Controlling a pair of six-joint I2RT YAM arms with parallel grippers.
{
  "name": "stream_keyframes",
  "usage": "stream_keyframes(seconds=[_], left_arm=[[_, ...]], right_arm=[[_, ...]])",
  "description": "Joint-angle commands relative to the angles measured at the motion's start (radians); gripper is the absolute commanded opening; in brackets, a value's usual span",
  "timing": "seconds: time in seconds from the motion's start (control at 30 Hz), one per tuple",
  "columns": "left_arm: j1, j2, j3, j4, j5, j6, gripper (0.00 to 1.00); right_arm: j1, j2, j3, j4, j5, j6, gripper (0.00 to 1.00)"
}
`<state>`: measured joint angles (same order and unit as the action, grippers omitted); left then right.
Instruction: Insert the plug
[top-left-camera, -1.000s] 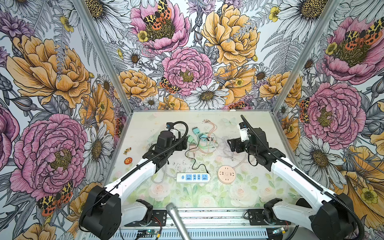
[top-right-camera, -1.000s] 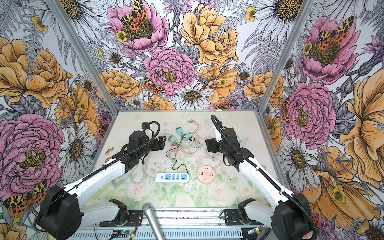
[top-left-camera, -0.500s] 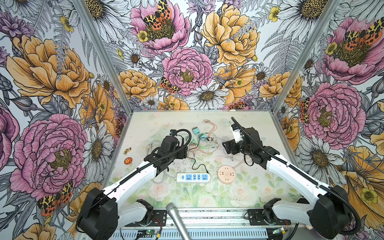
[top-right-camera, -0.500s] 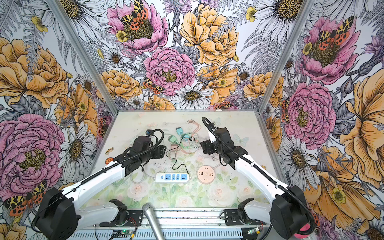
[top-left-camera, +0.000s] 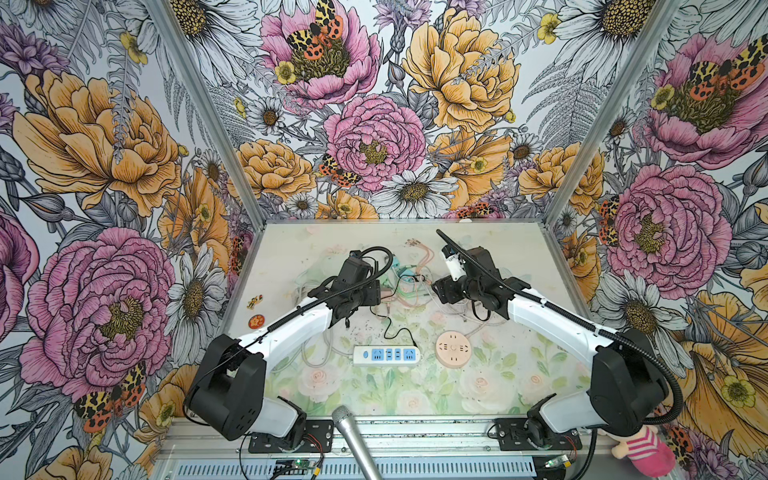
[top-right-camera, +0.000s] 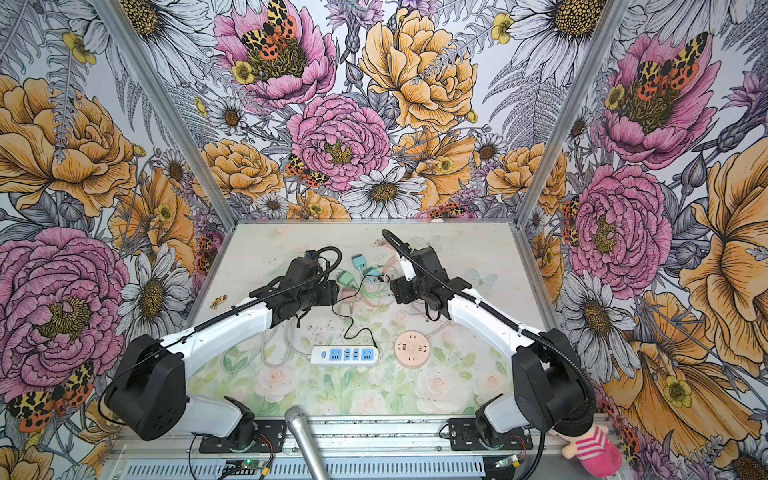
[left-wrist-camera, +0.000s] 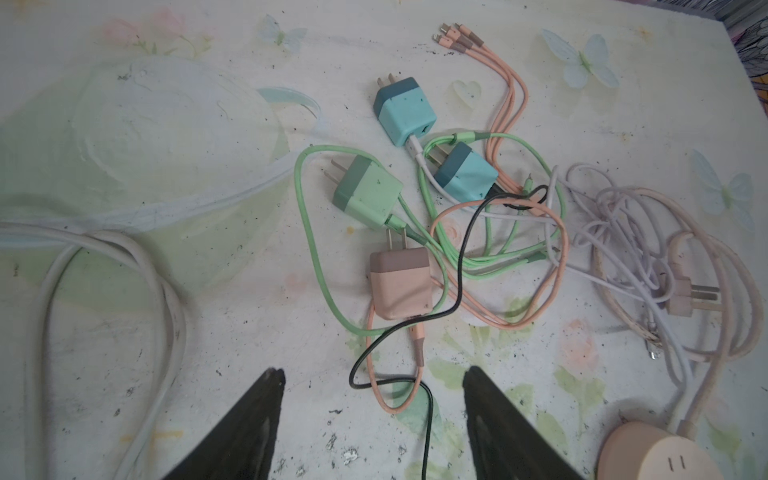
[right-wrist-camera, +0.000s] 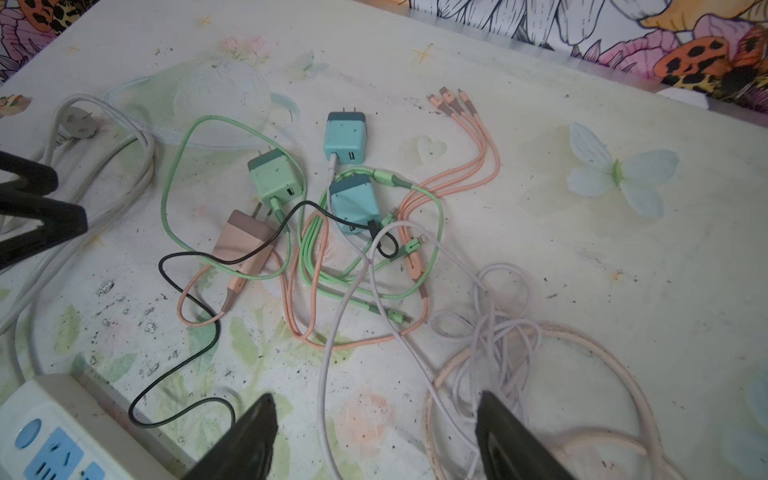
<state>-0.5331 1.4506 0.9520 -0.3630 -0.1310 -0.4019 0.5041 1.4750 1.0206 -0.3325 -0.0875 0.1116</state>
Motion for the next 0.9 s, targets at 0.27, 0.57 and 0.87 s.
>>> stream_keyframes(seconds=[0.27,0.57,0.87], left_arm=[[0.011,0.061,0.074,-0.009,0.031,-0.022,0.71],[0.058,0.044,0.067,-0.008,0.049,-0.018,0.71],[0.074,0.024,0.08,-0.008,0.06,-0.012,0.72]], right_arm=[[0.024,0.176,0.067,0.002,-0.044,0.029,0.65],[0.025,0.284,0.152,-0.055,-0.046,0.042,0.22],[0.025,0.121,0.15,-0.099,0.09,0.031,0.0]])
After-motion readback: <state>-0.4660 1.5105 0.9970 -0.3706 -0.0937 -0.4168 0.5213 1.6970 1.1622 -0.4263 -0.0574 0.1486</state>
